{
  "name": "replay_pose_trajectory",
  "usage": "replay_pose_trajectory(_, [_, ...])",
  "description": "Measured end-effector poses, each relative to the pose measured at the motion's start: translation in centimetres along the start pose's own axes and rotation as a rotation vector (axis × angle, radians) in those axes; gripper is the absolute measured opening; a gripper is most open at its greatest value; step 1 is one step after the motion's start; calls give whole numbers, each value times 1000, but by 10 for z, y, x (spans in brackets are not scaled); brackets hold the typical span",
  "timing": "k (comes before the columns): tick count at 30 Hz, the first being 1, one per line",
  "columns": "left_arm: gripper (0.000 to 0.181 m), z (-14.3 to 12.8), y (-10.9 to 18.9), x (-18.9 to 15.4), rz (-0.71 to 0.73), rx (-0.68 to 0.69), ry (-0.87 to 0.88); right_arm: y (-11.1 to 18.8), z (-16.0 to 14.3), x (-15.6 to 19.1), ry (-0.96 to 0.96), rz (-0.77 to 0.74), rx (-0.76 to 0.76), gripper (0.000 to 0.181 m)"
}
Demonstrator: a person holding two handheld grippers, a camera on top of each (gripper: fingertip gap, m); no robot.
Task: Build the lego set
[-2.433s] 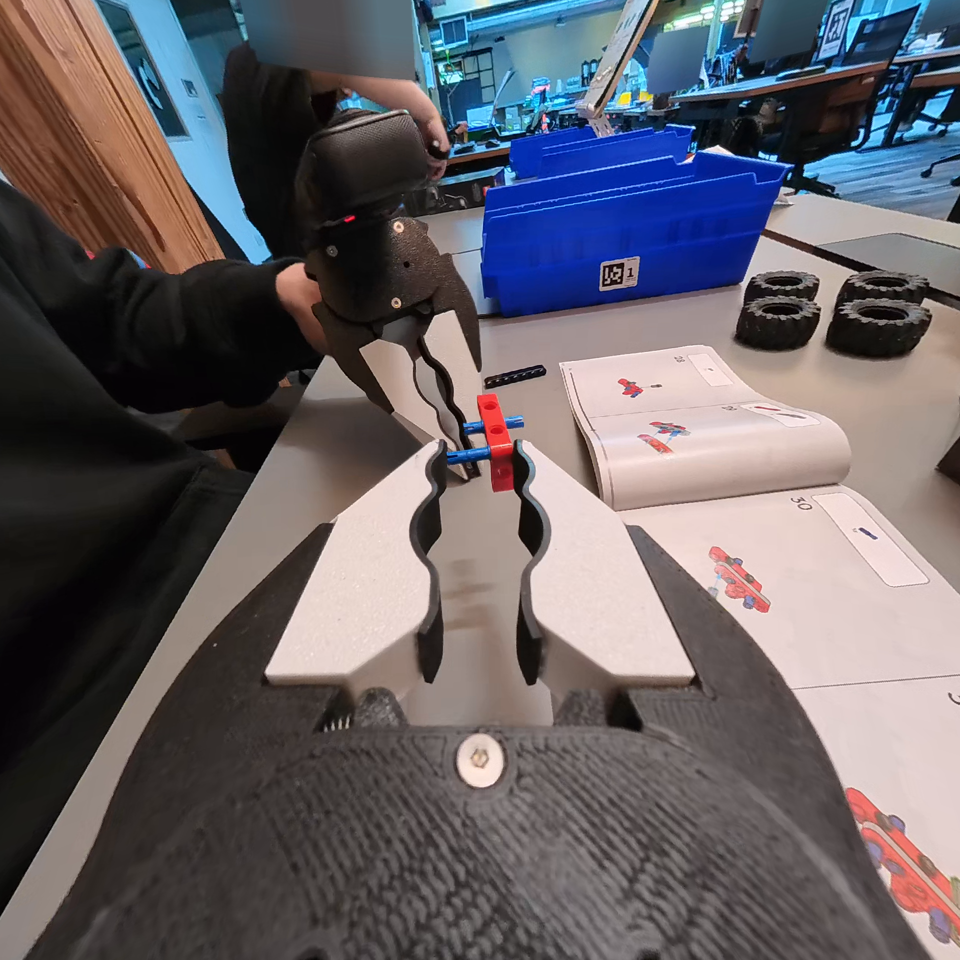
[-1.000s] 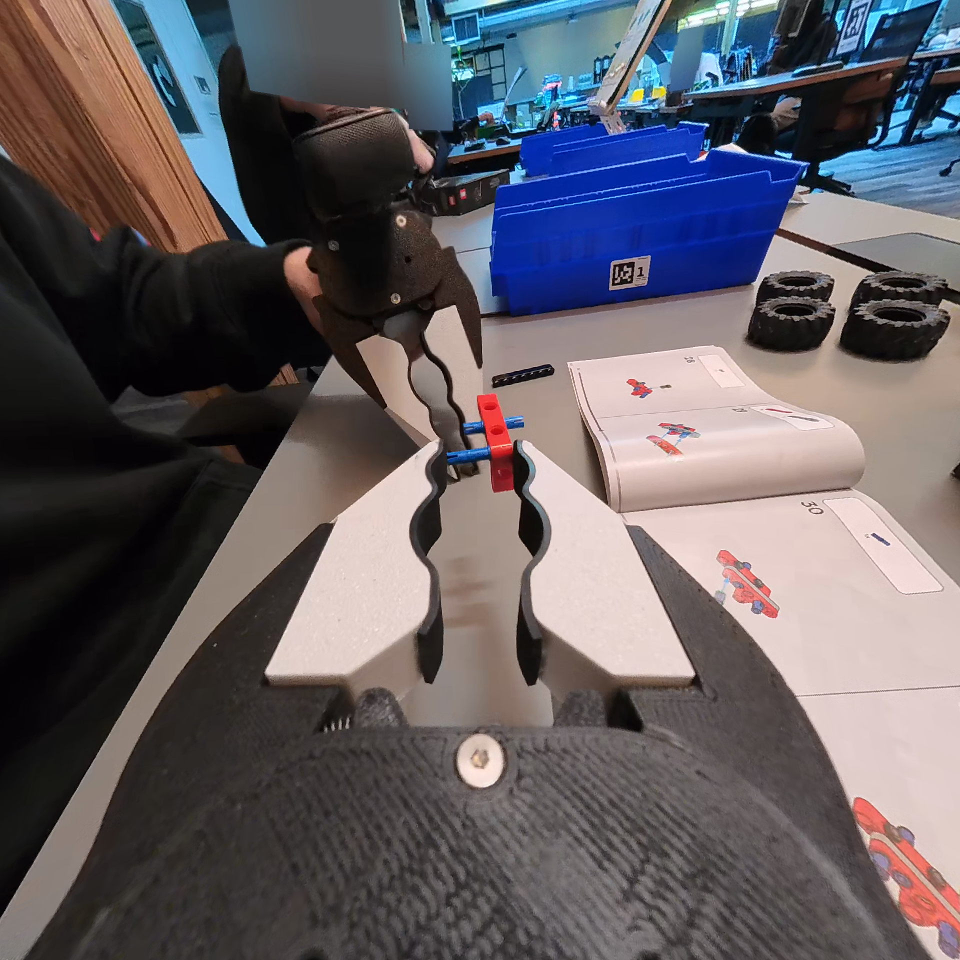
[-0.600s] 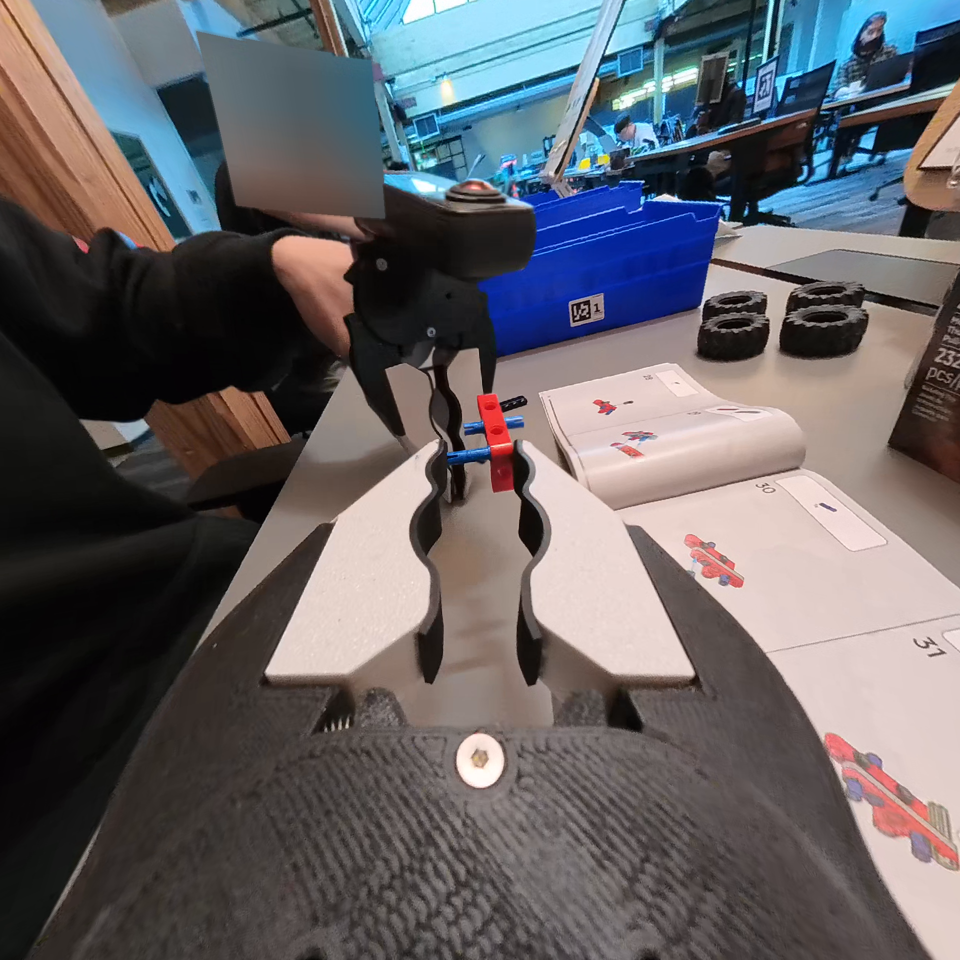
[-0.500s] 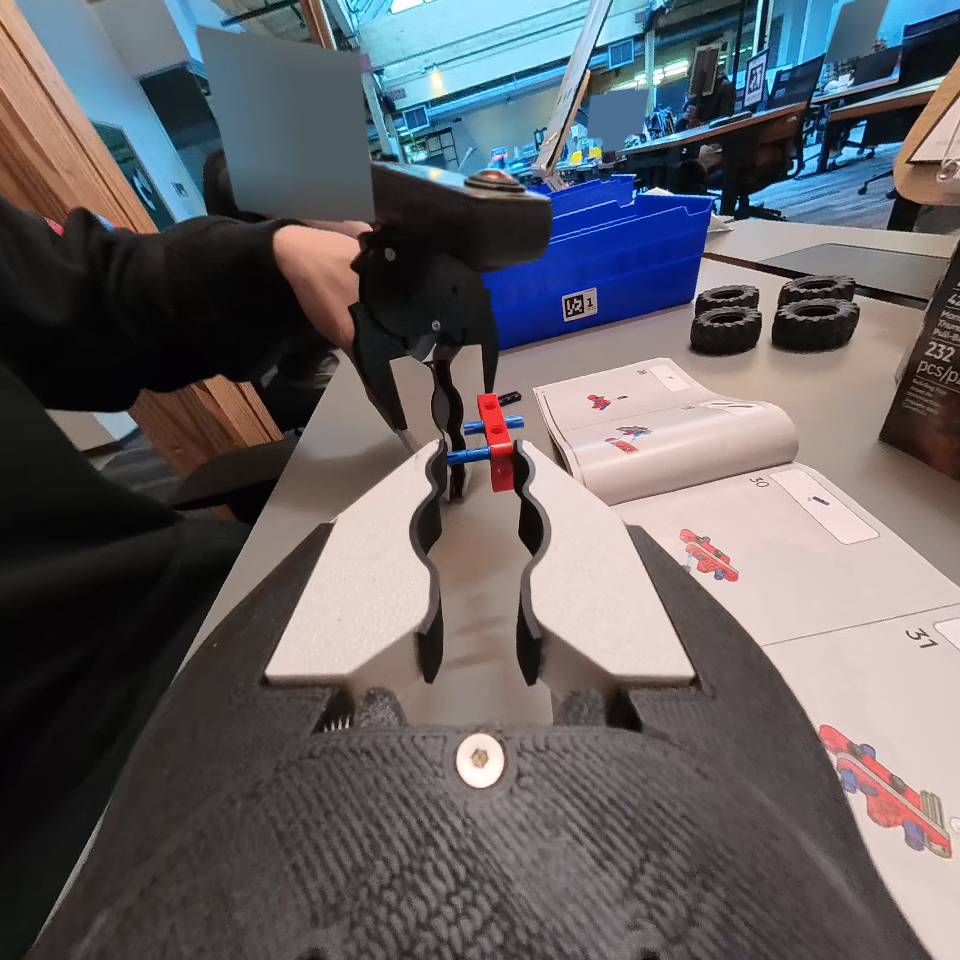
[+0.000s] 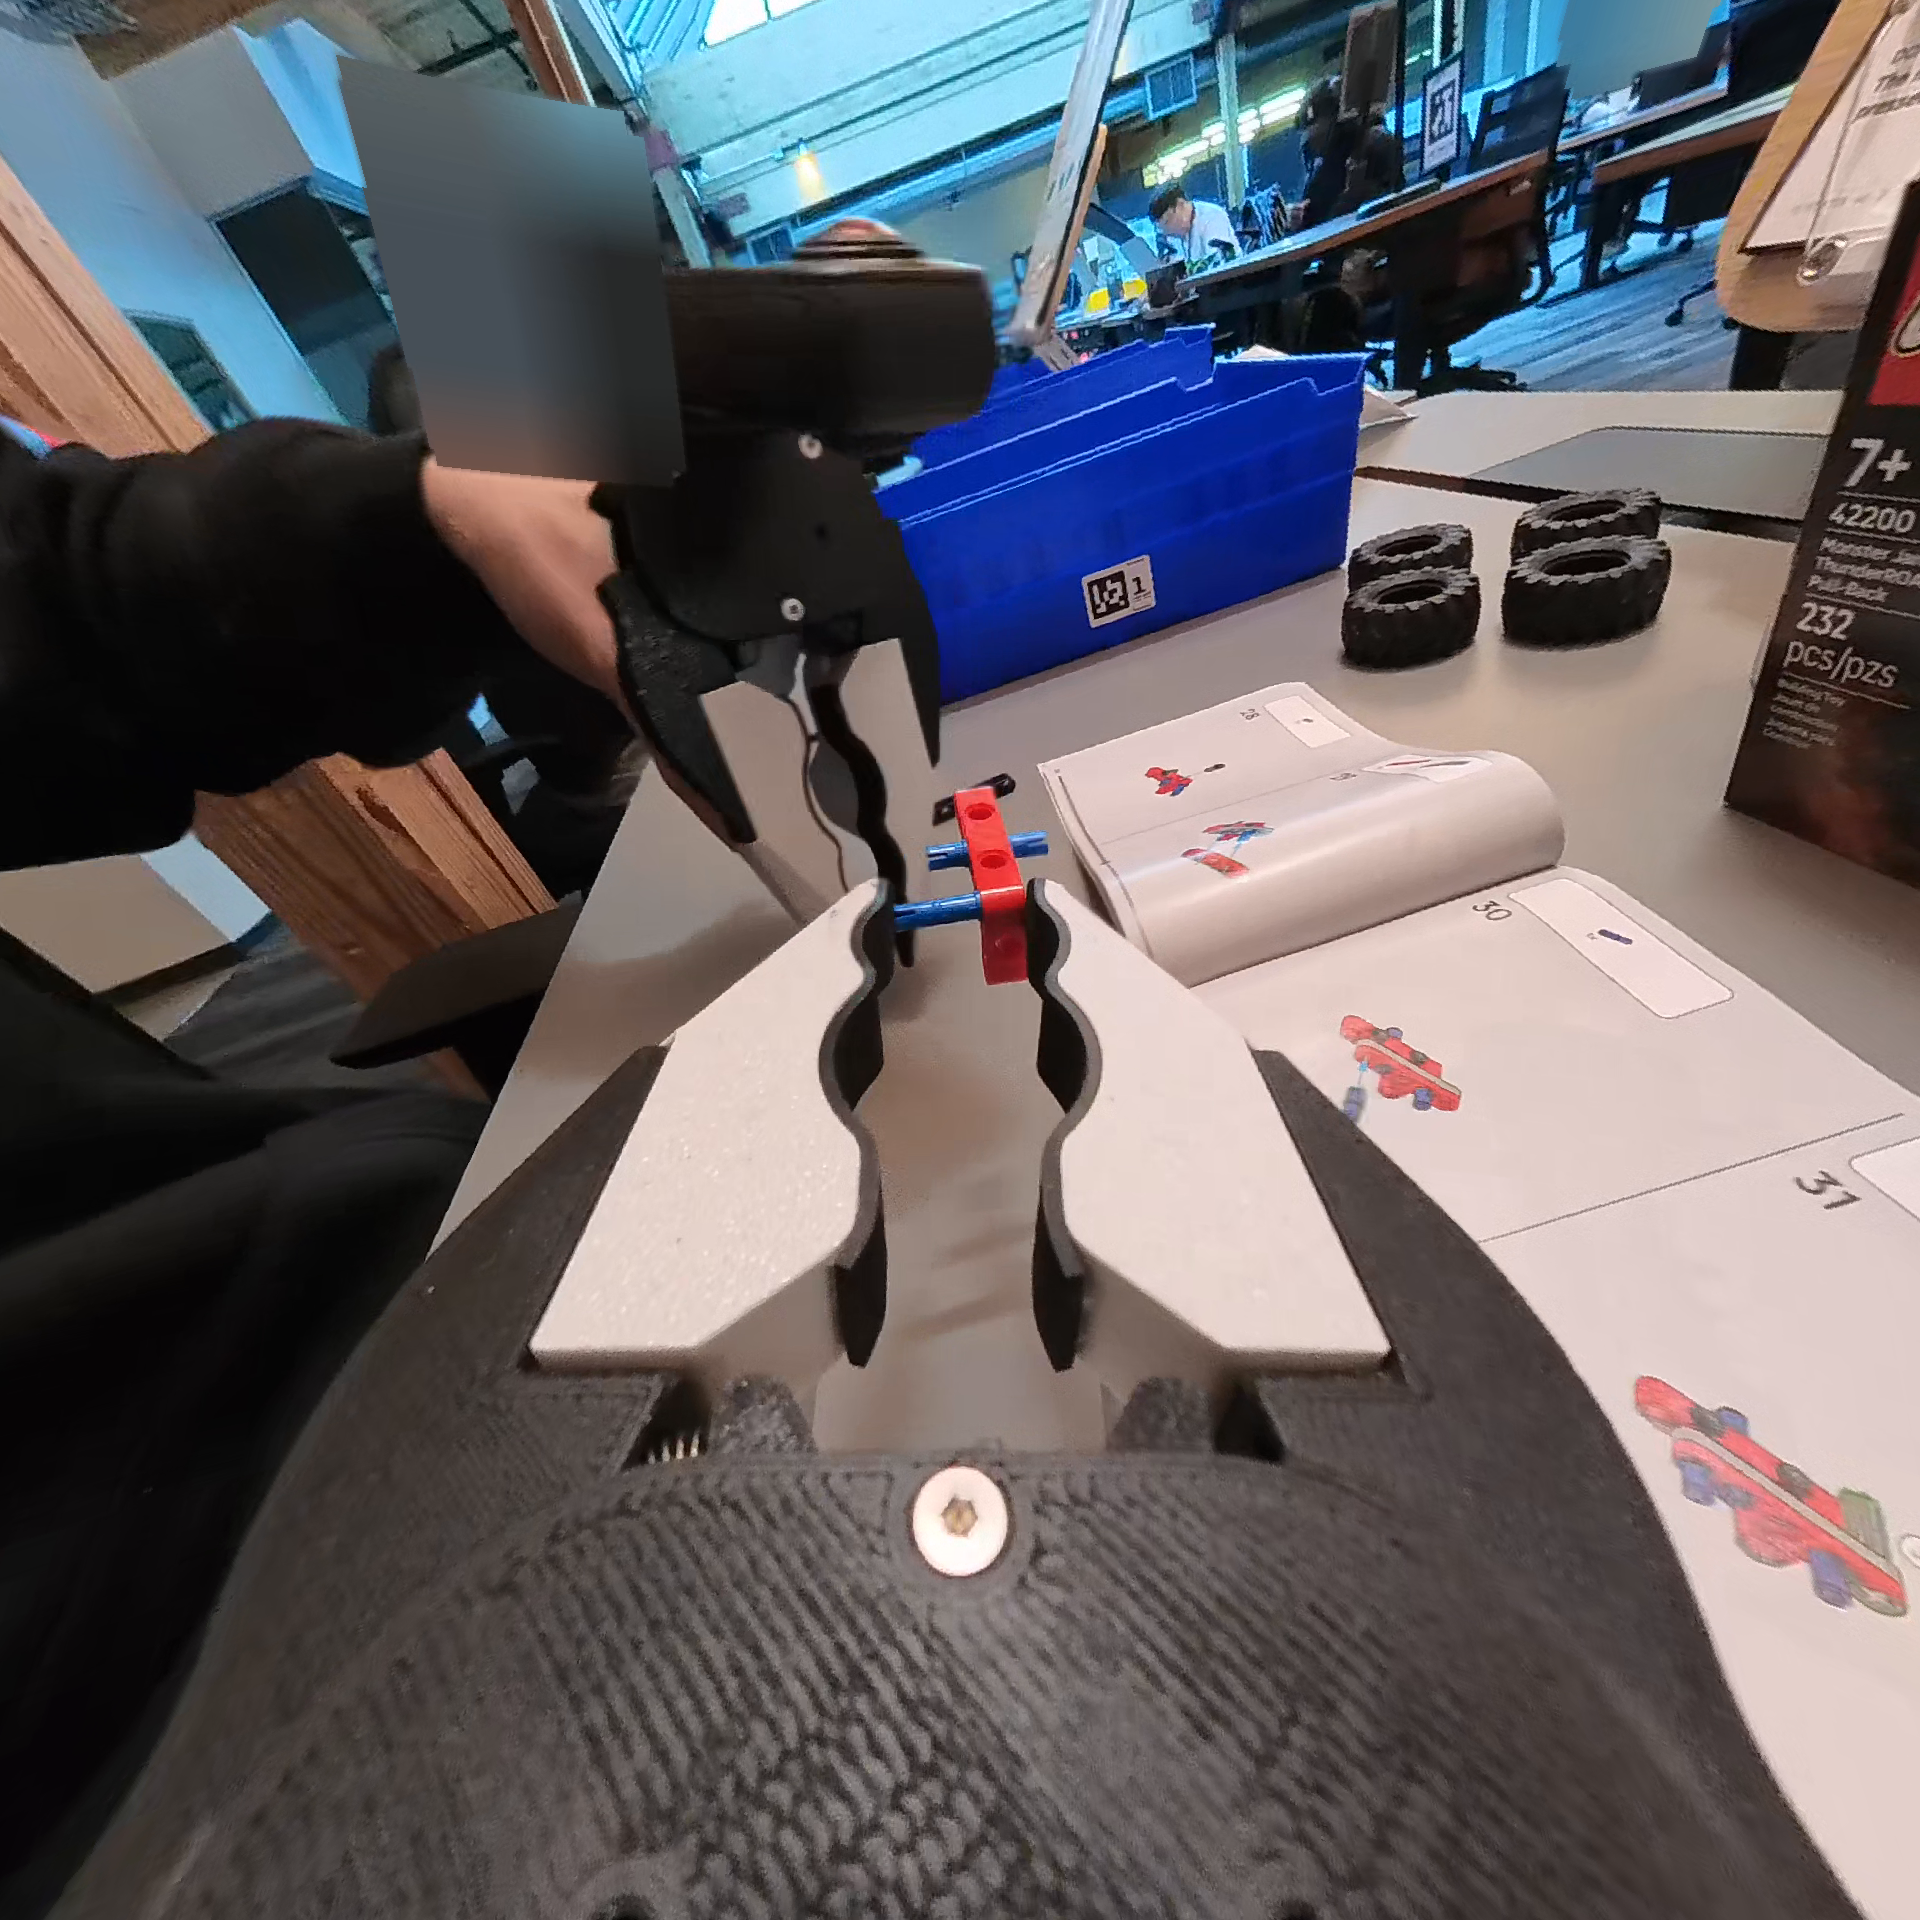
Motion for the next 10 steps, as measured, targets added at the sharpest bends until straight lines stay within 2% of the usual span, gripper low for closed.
replay_pose_trajectory(1, [10, -1, 0, -5, 22, -17, -55, -1, 0, 1, 0, 3, 5, 23])
replay_pose_trajectory(6, [9, -13, 2, -21, 197, -37, -345, -1, -1, 2, 6, 5, 9, 23])
replay_pose_trajectory(10, [8, -13, 4, -40, 207, -14, -437, 0, 0, 1, -1, 5, 1, 23])
Point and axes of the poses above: each gripper's, where its closed fingertips meet, y back along the fingers, z out of its top, x = y × z across the jaws, the point moved 4 cm from there along y, back along the fingers, and after that the axes turned 14 degrees about z, right-handed, at the moved point
